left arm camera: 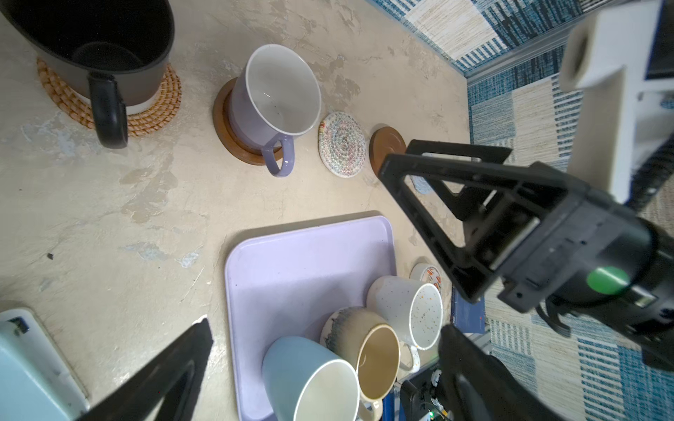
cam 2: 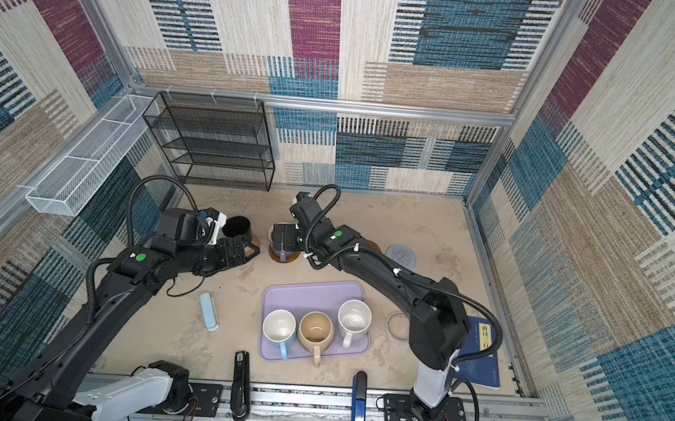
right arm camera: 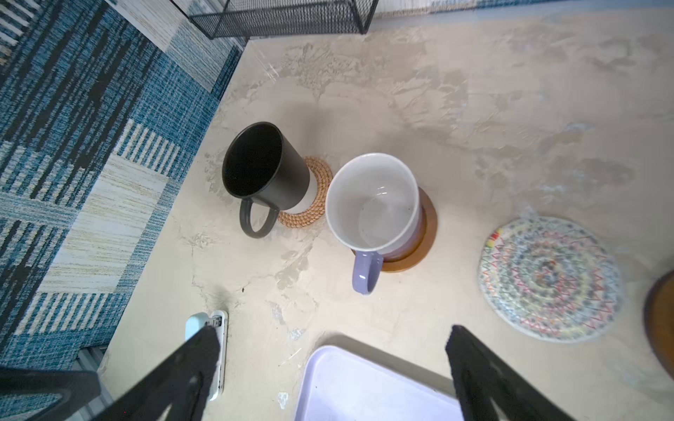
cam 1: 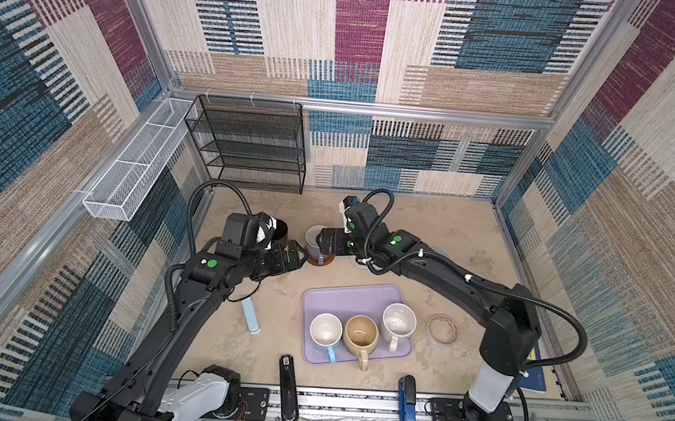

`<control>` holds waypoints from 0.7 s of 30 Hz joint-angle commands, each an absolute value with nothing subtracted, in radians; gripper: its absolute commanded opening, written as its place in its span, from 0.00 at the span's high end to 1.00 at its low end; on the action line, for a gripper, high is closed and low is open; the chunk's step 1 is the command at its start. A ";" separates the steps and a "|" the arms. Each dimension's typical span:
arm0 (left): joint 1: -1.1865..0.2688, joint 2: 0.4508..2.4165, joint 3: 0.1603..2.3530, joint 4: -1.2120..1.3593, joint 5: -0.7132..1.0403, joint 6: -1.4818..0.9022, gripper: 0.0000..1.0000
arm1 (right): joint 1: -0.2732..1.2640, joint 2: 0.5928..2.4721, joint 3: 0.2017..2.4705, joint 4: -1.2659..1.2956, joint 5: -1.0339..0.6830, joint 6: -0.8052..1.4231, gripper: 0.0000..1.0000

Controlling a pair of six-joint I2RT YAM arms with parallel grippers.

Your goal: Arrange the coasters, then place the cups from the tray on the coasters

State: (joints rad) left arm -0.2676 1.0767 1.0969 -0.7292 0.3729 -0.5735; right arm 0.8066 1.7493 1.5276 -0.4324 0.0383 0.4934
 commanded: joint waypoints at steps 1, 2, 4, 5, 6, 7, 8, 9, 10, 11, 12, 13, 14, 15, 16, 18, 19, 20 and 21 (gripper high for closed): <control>-0.325 1.068 1.100 -0.755 0.389 -0.596 0.00 | 0.805 1.660 1.445 -0.304 0.080 0.450 0.00; -0.363 1.070 1.101 -0.760 0.356 -0.594 0.00 | 0.804 1.634 1.422 -0.293 0.089 0.449 0.01; -0.428 1.073 1.105 -0.779 0.300 -0.604 0.01 | 0.793 1.599 1.401 -0.295 0.074 0.458 0.00; -0.457 1.075 1.106 -0.788 0.283 -0.612 0.00 | 0.789 1.583 1.389 -0.300 0.063 0.451 0.00; -0.479 1.075 1.104 -0.794 0.267 -0.623 0.00 | 0.785 1.573 1.382 -0.308 0.052 0.441 0.00; -0.509 1.073 1.100 -0.797 0.243 -0.637 0.00 | 0.781 1.565 1.381 -0.328 0.028 0.422 0.00; -0.539 1.069 1.097 -0.800 0.224 -0.647 0.00 | 0.779 1.555 1.378 -0.346 0.005 0.404 0.00; -0.562 1.068 1.097 -0.814 0.203 -0.657 0.00 | 0.779 1.543 1.371 -0.363 0.000 0.393 0.00; -0.581 1.067 1.095 -0.827 0.184 -0.665 0.00 | 0.778 1.526 1.355 -0.367 0.000 0.384 0.00; -0.602 1.065 1.094 -0.840 0.166 -0.677 0.00 | 0.778 1.491 1.318 -0.350 -0.009 0.375 0.00; -0.620 1.063 1.087 -0.851 0.155 -0.688 0.00 | 0.777 1.451 1.276 -0.324 -0.024 0.360 0.00; -0.635 1.061 1.083 -0.860 0.147 -0.695 0.00 | 0.775 1.417 1.238 -0.303 -0.036 0.351 0.00; -0.653 1.064 1.081 -0.876 0.139 -0.705 0.00 | 0.771 1.384 1.204 -0.289 -0.050 0.346 0.00; -0.676 1.070 1.077 -0.889 0.133 -0.713 0.00 | 0.769 1.354 1.178 -0.286 -0.063 0.341 0.00; -0.697 1.075 1.074 -0.902 0.126 -0.719 0.00 | 0.767 1.338 1.162 -0.290 -0.072 0.335 0.00; -0.752 1.081 1.066 -0.921 0.099 -0.748 0.00 | 0.767 1.304 1.127 -0.309 -0.063 0.328 0.00; -0.781 1.081 1.061 -0.925 0.084 -0.765 0.00 | 0.767 1.285 1.106 -0.319 -0.055 0.323 0.01; -0.808 1.081 1.056 -0.929 0.075 -0.782 0.00 | 0.767 1.267 1.085 -0.326 -0.045 0.318 0.00; -0.829 1.083 1.054 -0.935 0.061 -0.794 0.00 | 0.767 1.248 1.063 -0.330 -0.038 0.316 0.00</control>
